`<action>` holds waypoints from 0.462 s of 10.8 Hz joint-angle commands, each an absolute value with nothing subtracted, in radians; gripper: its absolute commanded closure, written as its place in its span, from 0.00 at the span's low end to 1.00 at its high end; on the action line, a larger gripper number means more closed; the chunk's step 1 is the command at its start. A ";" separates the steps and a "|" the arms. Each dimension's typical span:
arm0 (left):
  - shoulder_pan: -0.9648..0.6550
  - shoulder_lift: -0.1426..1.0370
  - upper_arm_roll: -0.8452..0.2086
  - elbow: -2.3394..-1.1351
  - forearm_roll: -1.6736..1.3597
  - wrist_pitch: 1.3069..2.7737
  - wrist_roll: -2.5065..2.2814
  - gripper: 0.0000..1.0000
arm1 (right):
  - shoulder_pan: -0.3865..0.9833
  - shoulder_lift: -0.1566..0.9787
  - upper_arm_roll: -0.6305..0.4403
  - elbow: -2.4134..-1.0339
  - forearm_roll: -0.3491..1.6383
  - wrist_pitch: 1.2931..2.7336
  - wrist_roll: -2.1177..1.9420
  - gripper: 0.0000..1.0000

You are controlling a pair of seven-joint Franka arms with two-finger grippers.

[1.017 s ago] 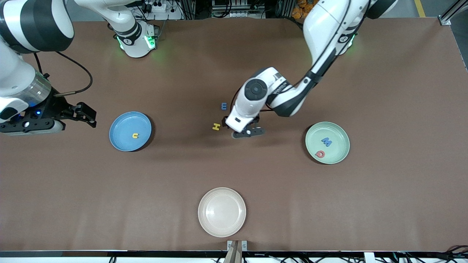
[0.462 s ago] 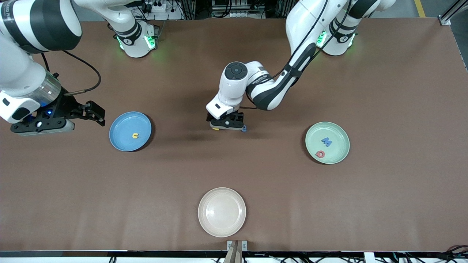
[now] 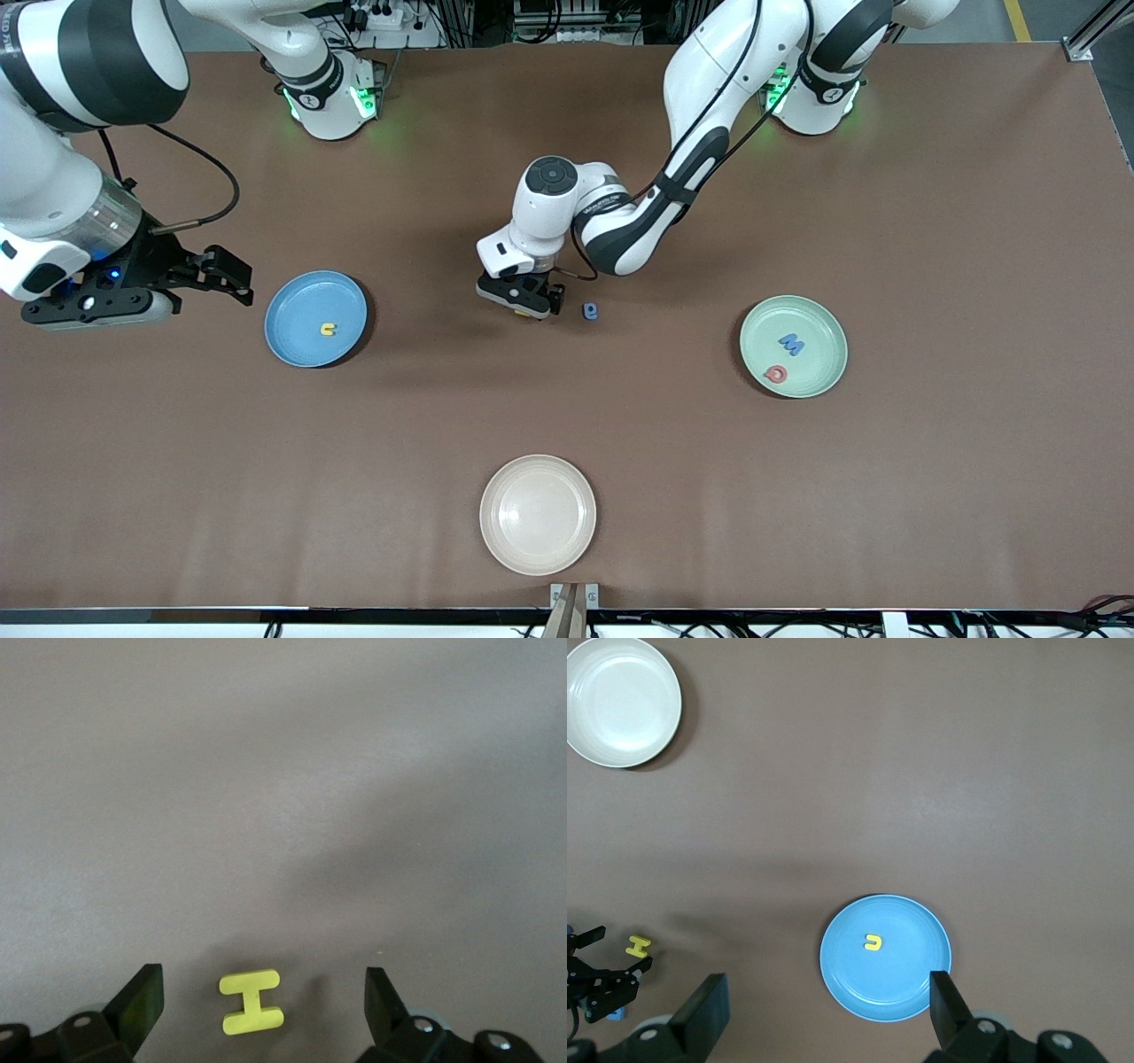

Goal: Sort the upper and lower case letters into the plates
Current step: 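Lower the left gripper and grasp the yellow H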

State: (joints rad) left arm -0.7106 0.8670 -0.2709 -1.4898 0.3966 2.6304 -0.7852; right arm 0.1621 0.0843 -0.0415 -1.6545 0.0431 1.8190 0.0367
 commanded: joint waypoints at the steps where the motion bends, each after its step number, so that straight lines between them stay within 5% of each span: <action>1: -0.724 0.902 -0.258 -1.466 0.440 2.637 -0.772 0.00 | 0.147 0.086 -0.040 -1.637 0.071 1.796 0.031 0.00; 5: -0.781 0.928 -0.197 -1.471 0.449 2.637 -0.785 0.00 | 0.149 0.092 -0.043 -1.641 0.071 1.795 0.035 0.00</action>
